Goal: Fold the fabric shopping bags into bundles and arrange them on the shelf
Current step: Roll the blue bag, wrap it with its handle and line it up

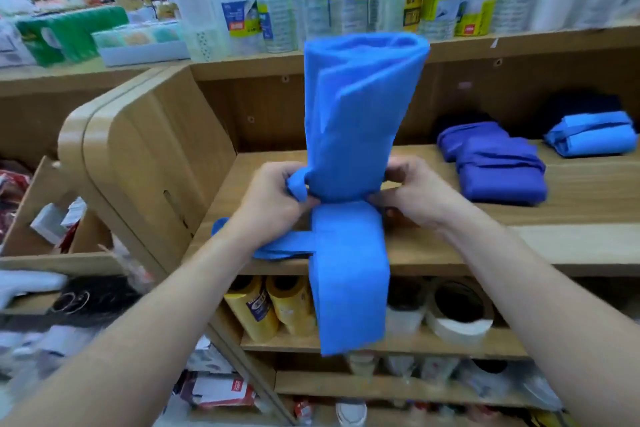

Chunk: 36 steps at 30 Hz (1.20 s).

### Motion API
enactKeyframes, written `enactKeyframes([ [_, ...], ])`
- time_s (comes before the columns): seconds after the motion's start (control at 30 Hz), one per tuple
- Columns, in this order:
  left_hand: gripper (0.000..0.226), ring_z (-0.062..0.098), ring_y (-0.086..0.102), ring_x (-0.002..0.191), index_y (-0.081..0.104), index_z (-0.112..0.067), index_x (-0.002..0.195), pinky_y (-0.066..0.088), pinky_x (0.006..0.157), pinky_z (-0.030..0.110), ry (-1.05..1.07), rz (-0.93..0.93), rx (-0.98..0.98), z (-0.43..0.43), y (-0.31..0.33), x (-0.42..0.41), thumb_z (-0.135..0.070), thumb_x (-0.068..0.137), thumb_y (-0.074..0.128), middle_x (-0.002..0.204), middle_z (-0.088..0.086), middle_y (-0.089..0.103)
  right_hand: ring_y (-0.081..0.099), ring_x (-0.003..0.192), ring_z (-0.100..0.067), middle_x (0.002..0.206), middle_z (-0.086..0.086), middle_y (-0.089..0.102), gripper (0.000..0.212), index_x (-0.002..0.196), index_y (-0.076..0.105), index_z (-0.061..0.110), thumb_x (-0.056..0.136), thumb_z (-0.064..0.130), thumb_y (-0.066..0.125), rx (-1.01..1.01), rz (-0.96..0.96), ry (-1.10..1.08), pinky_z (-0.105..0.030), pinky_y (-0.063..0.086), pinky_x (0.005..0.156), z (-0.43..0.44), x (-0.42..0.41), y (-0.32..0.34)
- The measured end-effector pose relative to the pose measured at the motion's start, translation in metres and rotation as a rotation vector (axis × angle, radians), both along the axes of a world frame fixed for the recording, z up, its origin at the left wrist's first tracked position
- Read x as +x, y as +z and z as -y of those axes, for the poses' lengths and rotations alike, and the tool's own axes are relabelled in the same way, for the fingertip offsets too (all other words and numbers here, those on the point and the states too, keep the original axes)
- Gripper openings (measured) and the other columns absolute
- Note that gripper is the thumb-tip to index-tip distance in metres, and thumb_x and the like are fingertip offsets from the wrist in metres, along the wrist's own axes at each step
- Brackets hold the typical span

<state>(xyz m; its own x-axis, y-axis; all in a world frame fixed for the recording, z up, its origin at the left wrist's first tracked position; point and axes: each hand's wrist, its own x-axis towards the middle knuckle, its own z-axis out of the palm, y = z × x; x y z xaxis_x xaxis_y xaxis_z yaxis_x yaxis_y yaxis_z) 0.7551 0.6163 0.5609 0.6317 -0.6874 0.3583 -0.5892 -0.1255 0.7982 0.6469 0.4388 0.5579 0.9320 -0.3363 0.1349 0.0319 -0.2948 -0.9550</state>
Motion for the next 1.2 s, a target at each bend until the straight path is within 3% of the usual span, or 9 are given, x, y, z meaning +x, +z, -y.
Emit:
enactKeyframes([
  [0.13, 0.047, -0.003, 0.059, 0.068, 0.063, -0.034, 0.056, 0.049, 0.067, 0.023, -0.045, 0.043, 0.061, 0.0, -0.017, 0.008, 0.011, 0.072, 0.066, 0.065, -0.025, 0.064, 0.058, 0.059, -0.004, 0.063, -0.004, 0.067, 0.025, 0.062, 0.064, 0.014, 0.076, -0.007, 0.067, -0.025, -0.08, -0.084, -0.023, 0.046, 0.066, 0.005, 0.01, -0.017],
  [0.23, 0.011, 0.019, 0.069, 0.082, 0.074, -0.023, 0.073, 0.054, 0.075, 0.033, -0.074, -0.003, 0.064, 0.004, -0.018, 0.02, -0.019, 0.063, 0.074, 0.083, 0.003, 0.073, 0.066, 0.074, -0.025, 0.083, -0.016, 0.075, 0.035, 0.068, 0.073, 0.021, 0.08, -0.01, 0.063, -0.112, -0.098, -0.081, -0.035, 0.055, 0.071, 0.011, 0.016, -0.023],
  [0.33, 0.027, 0.02, 0.066, 0.102, 0.078, -0.012, 0.09, 0.046, 0.087, 0.022, -0.082, 0.092, 0.216, 0.001, -0.019, 0.033, 0.007, 0.07, 0.074, 0.1, 0.004, 0.072, 0.068, 0.09, -0.019, 0.086, 0.002, 0.075, 0.048, 0.061, 0.074, 0.035, 0.079, -0.007, 0.061, -0.252, -0.071, -0.11, -0.032, 0.054, 0.084, 0.013, 0.023, -0.028],
  [0.47, 0.081, 0.001, 0.025, 0.139, 0.062, -0.037, 0.127, 0.017, 0.109, 0.015, -0.172, 0.432, 0.668, -0.017, 0.008, 0.031, 0.02, 0.072, 0.045, 0.142, -0.025, 0.042, 0.061, 0.101, -0.011, 0.094, 0.013, 0.066, 0.053, 0.075, 0.077, 0.033, 0.08, -0.013, 0.05, -0.413, -0.054, -0.028, -0.016, 0.045, 0.092, 0.013, 0.019, -0.026],
  [0.6, 0.092, -0.025, -0.008, 0.133, 0.027, -0.05, 0.147, -0.007, 0.108, 0.009, -0.438, 0.573, 0.794, -0.036, 0.004, 0.004, -0.017, 0.066, 0.056, 0.145, -0.039, 0.012, 0.054, 0.109, -0.007, 0.116, 0.002, 0.061, 0.05, 0.107, 0.076, 0.016, 0.081, -0.014, 0.046, -0.621, -0.095, 0.113, 0.002, 0.029, 0.09, 0.012, 0.004, -0.027],
  [0.7, 0.103, 0.001, -0.002, 0.148, -0.001, -0.045, 0.151, 0.0, 0.119, 0.029, -0.377, 0.725, 0.858, -0.047, -0.03, -0.018, -0.027, 0.078, 0.068, 0.163, -0.016, 0.0, 0.046, 0.129, -0.019, 0.135, -0.005, 0.057, 0.056, 0.118, 0.071, 0.016, 0.077, -0.014, 0.048, -0.763, -0.086, 0.168, 0.0, 0.016, 0.103, 0.016, 0.001, -0.032],
  [0.83, 0.064, 0.019, 0.043, 0.135, 0.045, -0.024, 0.137, 0.026, 0.115, 0.031, -0.137, 0.767, 0.47, -0.04, -0.067, -0.022, -0.017, 0.078, 0.069, 0.144, 0.002, 0.051, 0.036, 0.14, -0.02, 0.149, -0.005, 0.046, 0.062, 0.132, 0.059, 0.013, 0.075, -0.001, 0.042, -0.816, -0.058, 0.237, -0.007, 0.012, 0.112, 0.013, -0.007, -0.034],
  [0.93, 0.029, 0.019, 0.055, 0.123, 0.06, -0.047, 0.105, 0.043, 0.103, 0.031, -0.098, 0.806, 0.587, -0.033, -0.061, 0.01, -0.029, 0.082, 0.063, 0.106, -0.018, 0.071, 0.02, 0.147, -0.012, 0.16, 0.004, 0.027, 0.062, 0.143, 0.045, 0.023, 0.084, 0.007, 0.055, -0.799, -0.152, 0.314, -0.029, 0.014, 0.121, 0.013, -0.019, -0.029],
  [1.2, 0.096, 0.014, 0.016, 0.15, 0.017, -0.024, 0.152, 0.015, 0.121, 0.031, -0.334, 0.848, 0.61, -0.047, -0.051, -0.016, -0.022, 0.072, 0.07, 0.162, -0.001, 0.02, -0.001, 0.146, 0.003, 0.159, 0.026, 0.007, 0.091, 0.152, 0.019, 0.041, 0.08, 0.039, 0.074, -1.043, -0.292, 0.393, -0.034, 0.015, 0.116, 0.005, -0.04, -0.029],
])
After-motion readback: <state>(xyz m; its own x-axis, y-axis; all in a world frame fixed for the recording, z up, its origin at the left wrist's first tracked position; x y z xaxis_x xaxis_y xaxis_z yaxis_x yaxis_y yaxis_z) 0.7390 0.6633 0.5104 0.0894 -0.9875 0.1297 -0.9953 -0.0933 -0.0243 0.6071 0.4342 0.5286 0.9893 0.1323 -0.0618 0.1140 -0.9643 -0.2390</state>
